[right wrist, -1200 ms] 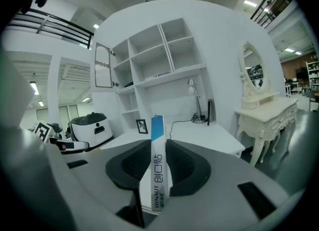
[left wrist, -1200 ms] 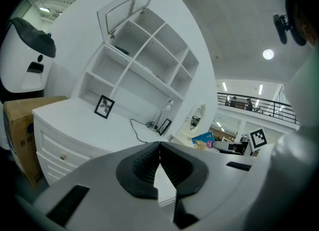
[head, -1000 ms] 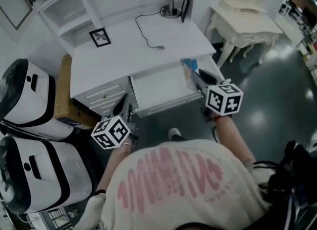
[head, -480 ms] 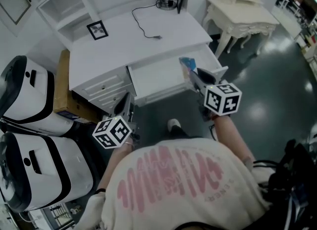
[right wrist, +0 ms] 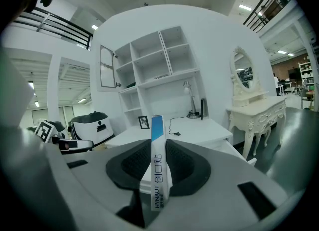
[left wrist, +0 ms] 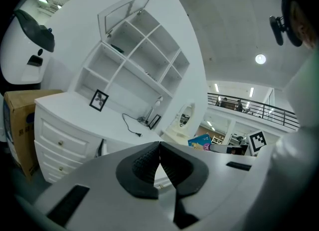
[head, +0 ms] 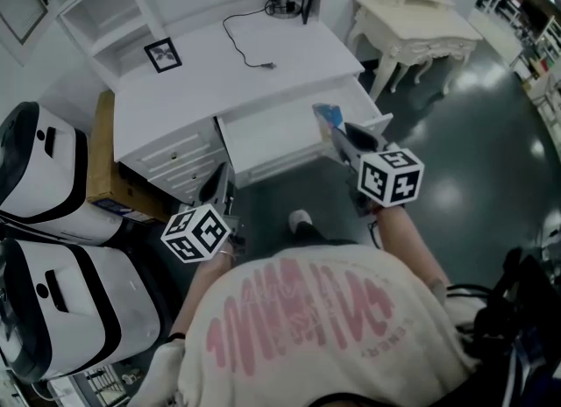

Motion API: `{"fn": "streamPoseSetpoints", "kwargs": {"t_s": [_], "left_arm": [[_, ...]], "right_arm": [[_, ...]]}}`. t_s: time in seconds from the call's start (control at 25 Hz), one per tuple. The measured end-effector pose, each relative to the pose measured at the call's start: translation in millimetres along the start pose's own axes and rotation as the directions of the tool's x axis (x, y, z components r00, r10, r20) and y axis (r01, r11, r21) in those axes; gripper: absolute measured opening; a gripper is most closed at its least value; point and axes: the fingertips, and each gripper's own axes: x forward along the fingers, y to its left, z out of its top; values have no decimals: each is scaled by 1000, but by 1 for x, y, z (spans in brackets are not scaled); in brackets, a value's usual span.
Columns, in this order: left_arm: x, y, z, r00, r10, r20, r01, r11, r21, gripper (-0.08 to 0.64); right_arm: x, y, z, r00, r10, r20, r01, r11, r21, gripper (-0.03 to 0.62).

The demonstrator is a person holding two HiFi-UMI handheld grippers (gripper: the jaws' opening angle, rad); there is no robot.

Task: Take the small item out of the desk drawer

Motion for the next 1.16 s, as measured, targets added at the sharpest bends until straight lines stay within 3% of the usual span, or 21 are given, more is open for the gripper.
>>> {"fn": "streamPoseSetpoints", "kwargs": {"t_s": [1.16], "left_arm": [[12, -4, 0, 1000, -18, -21, 18, 1000, 10, 29]], "right_arm": [[1, -11, -4, 1000, -25, -14, 25, 1000, -9, 107]]}}
